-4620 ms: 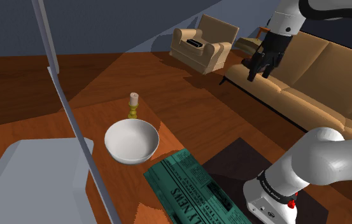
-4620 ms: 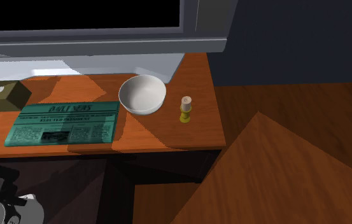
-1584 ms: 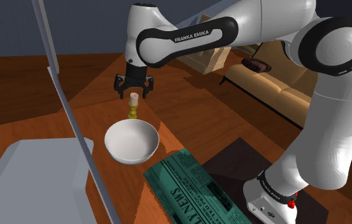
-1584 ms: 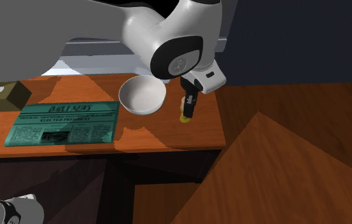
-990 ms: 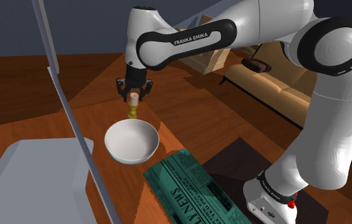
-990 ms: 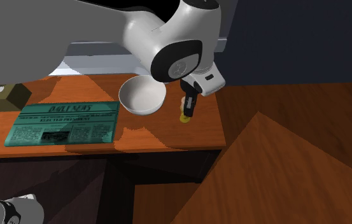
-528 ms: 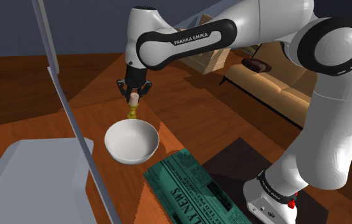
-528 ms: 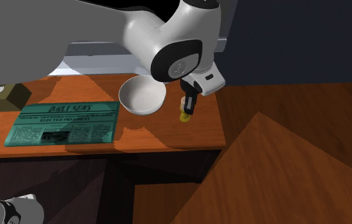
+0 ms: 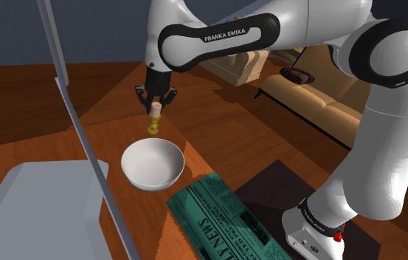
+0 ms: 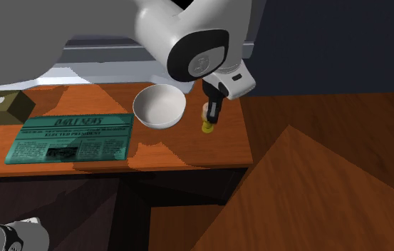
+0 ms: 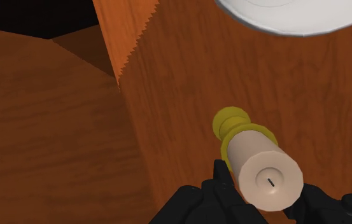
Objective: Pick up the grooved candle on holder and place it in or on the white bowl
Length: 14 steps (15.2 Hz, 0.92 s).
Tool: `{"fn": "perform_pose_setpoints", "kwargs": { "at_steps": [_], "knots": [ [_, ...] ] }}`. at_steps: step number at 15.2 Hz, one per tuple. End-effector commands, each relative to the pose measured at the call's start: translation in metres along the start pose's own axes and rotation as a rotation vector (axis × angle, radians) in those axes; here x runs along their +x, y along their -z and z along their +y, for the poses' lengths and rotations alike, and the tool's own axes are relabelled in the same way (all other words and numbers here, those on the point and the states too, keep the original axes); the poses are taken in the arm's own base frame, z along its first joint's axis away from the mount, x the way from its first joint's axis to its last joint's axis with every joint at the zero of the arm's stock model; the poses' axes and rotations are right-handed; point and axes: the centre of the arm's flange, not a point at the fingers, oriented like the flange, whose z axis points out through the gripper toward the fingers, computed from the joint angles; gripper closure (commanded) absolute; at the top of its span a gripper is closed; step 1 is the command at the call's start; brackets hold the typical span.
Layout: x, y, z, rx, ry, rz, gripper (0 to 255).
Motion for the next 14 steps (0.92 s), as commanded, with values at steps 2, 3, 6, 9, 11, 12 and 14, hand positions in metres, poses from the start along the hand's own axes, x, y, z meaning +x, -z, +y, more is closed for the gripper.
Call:
{"fn": "perform_pose_setpoints", "kwargs": {
  "at_steps": [2,3,6,9,11,12,14],
  "knots": [
    [-0.001,0.017,0.000,0.000,0.000,0.000,255],
    [-0.001,0.023,0.000,0.000,0.000,0.000,255],
    [0.000,0.038,0.000,0.000,0.000,0.000,255],
    [0.000,0.054,-0.001,0.000,0.000,0.000,255],
    [0.000,0.065,-0.001,0.000,0.000,0.000,255],
    [0.000,0.070,-0.001,0.000,0.000,0.000,255],
    [0.000,0.081,-0.001,0.000,0.000,0.000,255]
  ]
}}
